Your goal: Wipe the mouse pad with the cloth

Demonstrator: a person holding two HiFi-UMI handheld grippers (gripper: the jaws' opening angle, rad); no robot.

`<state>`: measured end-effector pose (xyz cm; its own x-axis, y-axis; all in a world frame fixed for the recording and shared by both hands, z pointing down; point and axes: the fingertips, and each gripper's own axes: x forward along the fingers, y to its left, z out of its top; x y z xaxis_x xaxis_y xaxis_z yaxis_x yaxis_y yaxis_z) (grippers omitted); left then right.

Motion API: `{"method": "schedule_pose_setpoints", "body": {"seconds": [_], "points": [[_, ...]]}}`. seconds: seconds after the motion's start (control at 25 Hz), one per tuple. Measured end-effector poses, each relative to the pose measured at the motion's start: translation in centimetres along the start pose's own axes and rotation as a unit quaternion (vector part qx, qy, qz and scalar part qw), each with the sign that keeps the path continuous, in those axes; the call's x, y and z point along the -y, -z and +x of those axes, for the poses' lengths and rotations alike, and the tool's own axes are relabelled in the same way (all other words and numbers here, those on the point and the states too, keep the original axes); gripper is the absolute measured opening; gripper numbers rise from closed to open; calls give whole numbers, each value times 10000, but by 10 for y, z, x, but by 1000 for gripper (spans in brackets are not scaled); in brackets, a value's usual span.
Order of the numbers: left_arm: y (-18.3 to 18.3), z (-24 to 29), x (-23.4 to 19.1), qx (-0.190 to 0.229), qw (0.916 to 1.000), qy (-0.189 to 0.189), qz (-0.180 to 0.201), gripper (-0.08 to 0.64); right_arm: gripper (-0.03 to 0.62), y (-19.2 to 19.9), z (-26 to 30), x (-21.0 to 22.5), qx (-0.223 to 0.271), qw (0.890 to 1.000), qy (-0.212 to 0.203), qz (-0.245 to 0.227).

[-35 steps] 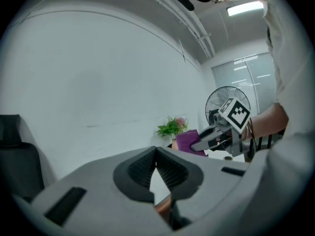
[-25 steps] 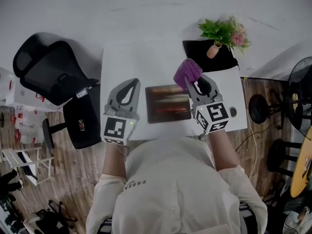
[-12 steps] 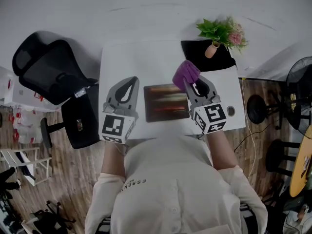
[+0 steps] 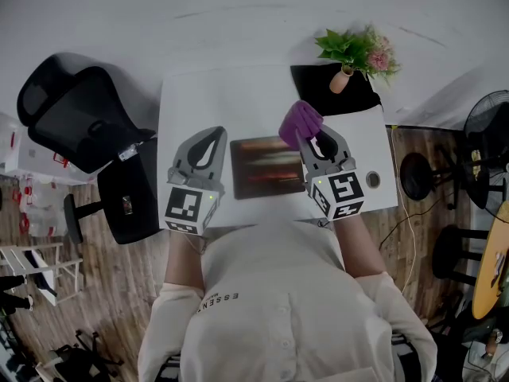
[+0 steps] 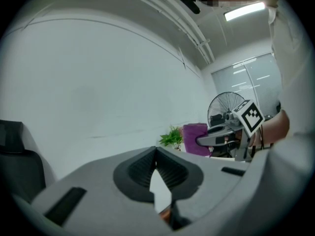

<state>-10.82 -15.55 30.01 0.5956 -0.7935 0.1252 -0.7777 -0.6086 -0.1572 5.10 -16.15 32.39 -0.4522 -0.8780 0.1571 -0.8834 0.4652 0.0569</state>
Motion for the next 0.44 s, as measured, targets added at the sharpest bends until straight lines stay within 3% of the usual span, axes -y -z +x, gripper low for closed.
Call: {"method": "schedule_pose_setpoints", "body": {"seconds": [0.44], "points": [[4,5,1,-36,10000,9,-70,2,87,1,1,4,21,9999,51,84]]}}
